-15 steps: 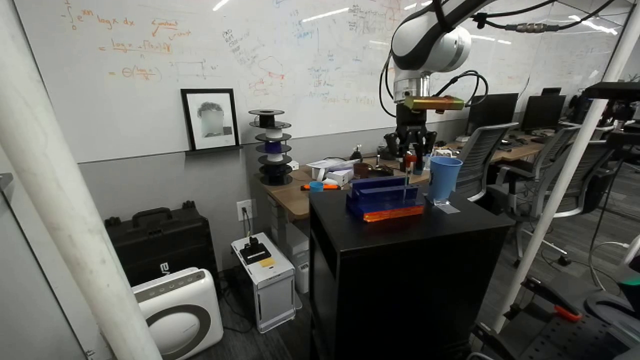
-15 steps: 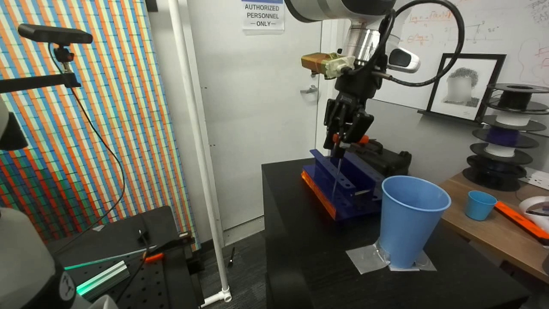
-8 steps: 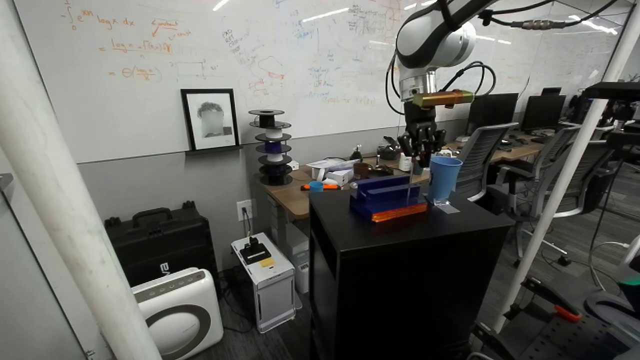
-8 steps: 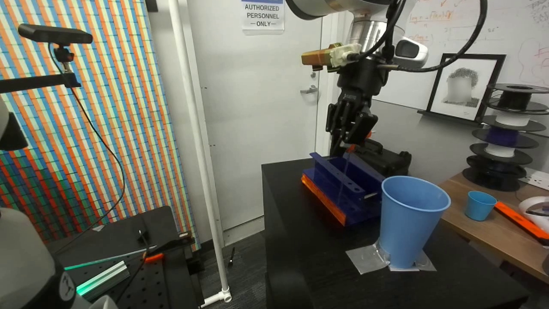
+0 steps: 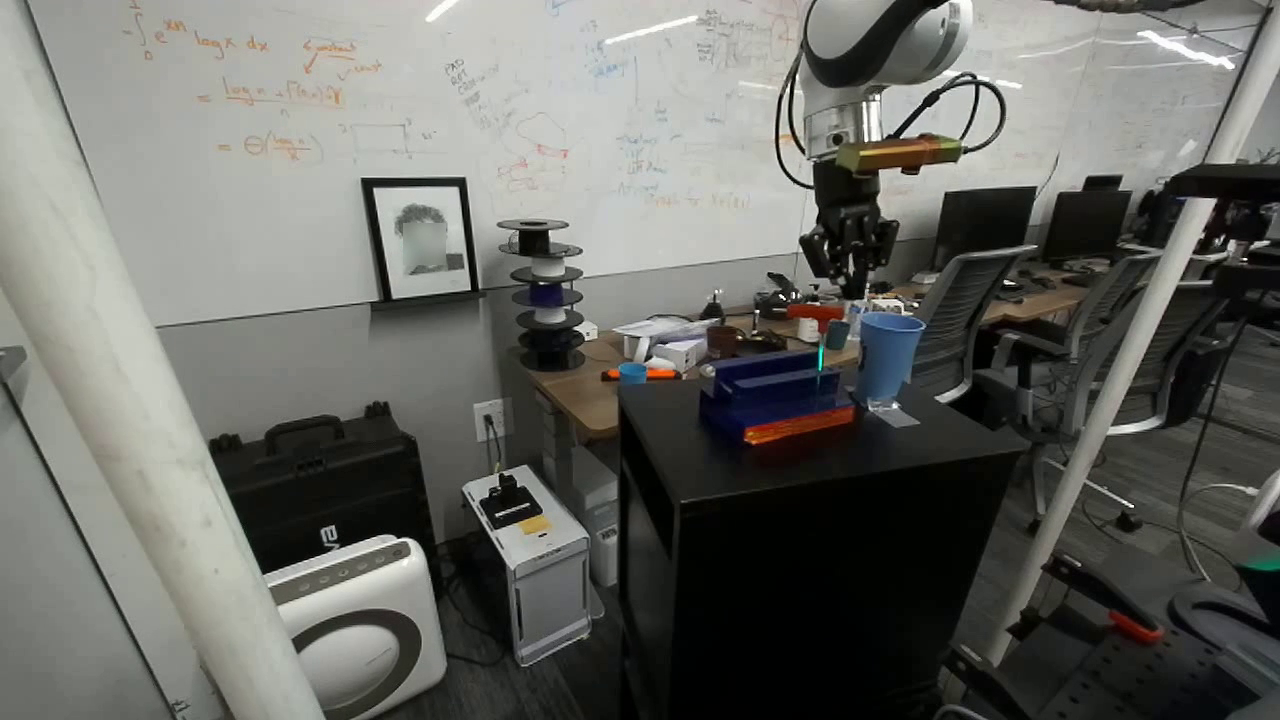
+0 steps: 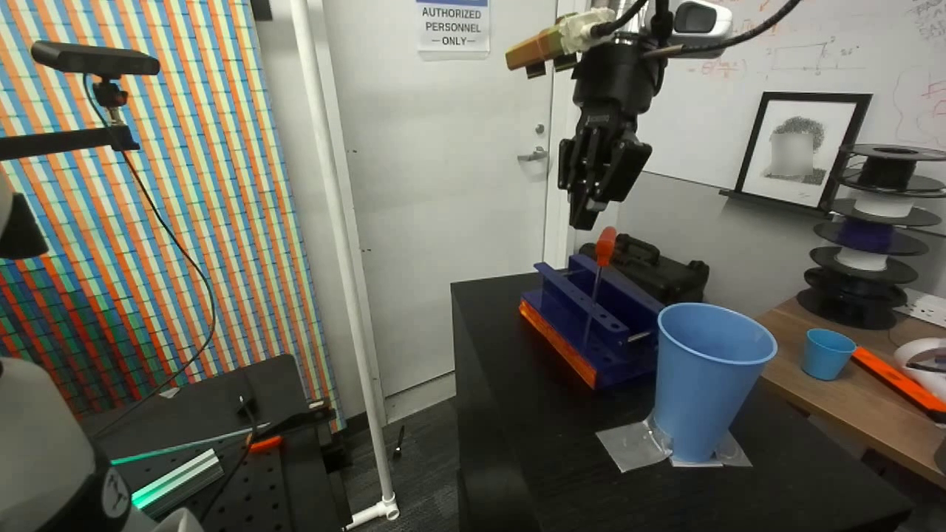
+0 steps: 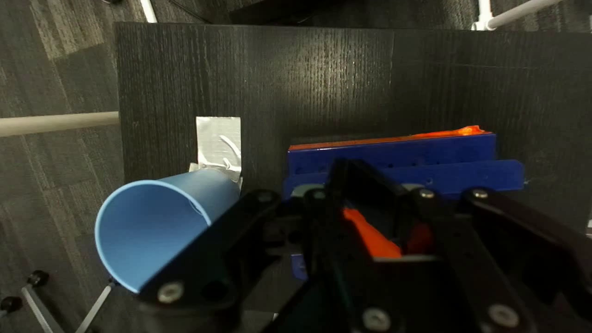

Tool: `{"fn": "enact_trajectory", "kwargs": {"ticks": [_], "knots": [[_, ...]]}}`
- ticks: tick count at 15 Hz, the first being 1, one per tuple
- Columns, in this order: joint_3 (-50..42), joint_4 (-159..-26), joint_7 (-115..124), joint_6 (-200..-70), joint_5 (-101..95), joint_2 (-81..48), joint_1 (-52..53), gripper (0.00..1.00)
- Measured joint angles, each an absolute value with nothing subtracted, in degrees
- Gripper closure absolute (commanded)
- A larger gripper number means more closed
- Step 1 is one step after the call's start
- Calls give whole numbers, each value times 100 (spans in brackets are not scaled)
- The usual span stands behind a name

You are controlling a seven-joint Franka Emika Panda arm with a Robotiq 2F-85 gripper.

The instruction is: Pick up the orange object tool and put it in the cup

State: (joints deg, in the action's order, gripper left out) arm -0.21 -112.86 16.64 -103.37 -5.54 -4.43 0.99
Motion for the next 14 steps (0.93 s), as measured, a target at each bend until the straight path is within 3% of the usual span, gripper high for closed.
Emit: {"fn": "enact_trajectory", "kwargs": {"ticks": [1, 3, 11, 14], "knots": [[2, -11287, 1639, -10310, -553, -370, 109, 63], [37, -11286, 1482, -10263, -553, -227, 119, 60], [44, -11288, 63, -10281, -741, 39, 112, 0], [44, -11300, -377, -10353, -762, -88, 112, 0]]}}
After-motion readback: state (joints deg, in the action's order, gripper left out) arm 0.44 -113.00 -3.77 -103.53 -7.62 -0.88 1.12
